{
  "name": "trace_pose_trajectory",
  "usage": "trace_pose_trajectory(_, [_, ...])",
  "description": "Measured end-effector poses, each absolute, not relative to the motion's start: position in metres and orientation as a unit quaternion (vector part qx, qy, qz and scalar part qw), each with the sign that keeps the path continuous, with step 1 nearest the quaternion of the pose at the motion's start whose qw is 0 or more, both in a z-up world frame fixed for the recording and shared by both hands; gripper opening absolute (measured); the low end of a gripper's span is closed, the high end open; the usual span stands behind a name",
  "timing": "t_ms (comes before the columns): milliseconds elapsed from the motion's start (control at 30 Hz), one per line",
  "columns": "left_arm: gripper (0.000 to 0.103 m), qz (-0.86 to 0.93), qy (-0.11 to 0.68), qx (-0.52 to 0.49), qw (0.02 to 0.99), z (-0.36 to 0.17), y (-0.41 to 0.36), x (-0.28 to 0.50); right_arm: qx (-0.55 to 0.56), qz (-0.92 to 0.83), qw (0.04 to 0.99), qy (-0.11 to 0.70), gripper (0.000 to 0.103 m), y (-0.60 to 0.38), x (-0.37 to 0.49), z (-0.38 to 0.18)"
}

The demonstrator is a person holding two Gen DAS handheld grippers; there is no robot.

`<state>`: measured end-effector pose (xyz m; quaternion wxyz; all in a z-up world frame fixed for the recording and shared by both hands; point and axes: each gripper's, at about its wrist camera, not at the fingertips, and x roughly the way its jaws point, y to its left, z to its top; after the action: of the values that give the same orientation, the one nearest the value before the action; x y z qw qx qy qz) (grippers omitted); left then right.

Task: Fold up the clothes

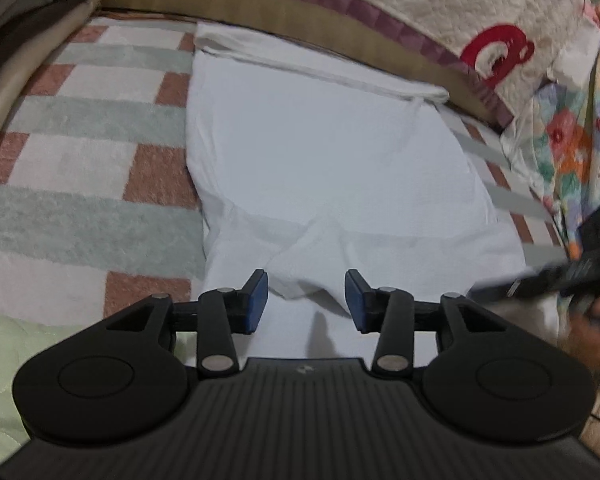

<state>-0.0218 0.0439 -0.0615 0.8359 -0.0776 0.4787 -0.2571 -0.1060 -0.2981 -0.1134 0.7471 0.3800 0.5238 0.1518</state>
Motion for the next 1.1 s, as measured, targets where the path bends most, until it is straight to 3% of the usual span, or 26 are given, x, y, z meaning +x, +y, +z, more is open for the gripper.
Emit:
trace_pose_trajectory(200, [0.044,-0.271,0.473,-0.112,0.831,-0.064,0.049,-0.02,0.377,0.153,0.776,0.482,0.05,-0.235,-0.127,-0.114])
trace_pose_trajectory(400, [0.047,-0.298,0.469,-0.125,0.822,-0.066,0.046,-0.026,0.225,0.178,0.848,0.446,0.051,-0.178,-0.134,-0.094])
trace_pose_trajectory(533, [0.048,-0.301,0.468,-0.128,0.821,-0.063,0.049,-0.029,0.125,0.18,0.877,0.427,0.062,-0.144,-0.14,-0.086])
trace_pose_trajectory(667, [0.049,-0.298,0.473,-0.142,0.817,-0.061,0.057,-0.029,0.046,0.184,0.894,0.405,0.063,-0.115,-0.145,-0.08])
trace_pose_trajectory(1100, [0.051,-0.296,0.511,-0.272,0.76,-0.086,0.101,-0.02,0.13,0.311,0.853,0.399,0.062,-0.093,-0.14,-0.08])
